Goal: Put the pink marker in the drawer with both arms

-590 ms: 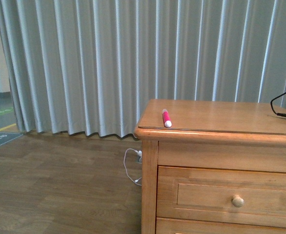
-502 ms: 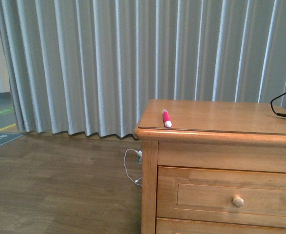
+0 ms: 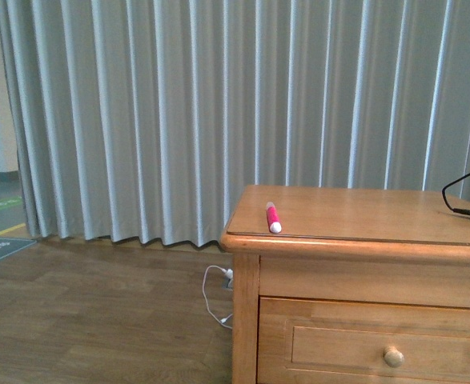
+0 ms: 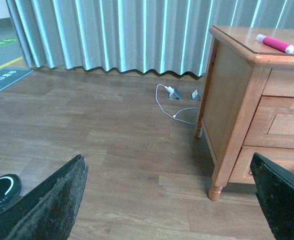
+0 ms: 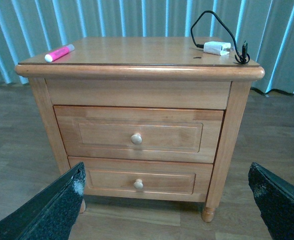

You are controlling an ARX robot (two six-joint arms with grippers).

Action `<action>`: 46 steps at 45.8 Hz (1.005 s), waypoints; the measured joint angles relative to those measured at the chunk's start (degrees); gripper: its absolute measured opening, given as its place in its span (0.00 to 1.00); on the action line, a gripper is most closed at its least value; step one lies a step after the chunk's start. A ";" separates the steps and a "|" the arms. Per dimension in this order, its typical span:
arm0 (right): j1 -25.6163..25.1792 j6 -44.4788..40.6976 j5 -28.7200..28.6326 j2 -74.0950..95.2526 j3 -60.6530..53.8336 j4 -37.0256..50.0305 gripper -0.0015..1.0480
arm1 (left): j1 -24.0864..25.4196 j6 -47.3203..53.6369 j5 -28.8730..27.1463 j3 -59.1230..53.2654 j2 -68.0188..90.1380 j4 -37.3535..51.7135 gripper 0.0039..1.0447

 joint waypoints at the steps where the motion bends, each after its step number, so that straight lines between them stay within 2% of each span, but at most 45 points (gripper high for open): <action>1: 0.00 0.00 0.00 0.00 0.00 0.00 0.91 | 0.00 0.00 0.00 0.00 0.00 0.00 0.94; 13: 0.00 0.00 0.00 0.00 0.00 0.00 0.91 | 0.00 0.00 0.00 0.00 0.00 0.00 0.94; 17: 0.44 1.64 2.10 9.22 4.61 -9.60 0.91 | 0.00 0.00 0.00 0.00 0.00 0.00 0.94; 19: 0.61 1.77 2.01 14.73 5.18 -7.72 0.91 | 0.00 0.00 0.00 0.00 0.00 0.00 0.94; 23: 1.90 3.15 2.32 29.03 7.61 2.32 0.91 | 0.00 0.00 0.00 0.00 0.00 0.00 0.94; 30: 10.10 5.01 8.00 56.35 15.56 20.55 0.91 | 0.00 0.00 0.00 0.00 0.00 0.00 0.94; 36: 14.36 5.29 11.65 73.11 22.60 29.16 0.91 | 0.00 0.00 0.00 0.00 0.00 0.00 0.94; 46: 16.94 6.82 14.99 94.16 34.60 34.84 0.91 | 0.00 0.00 0.00 0.00 0.00 0.00 0.94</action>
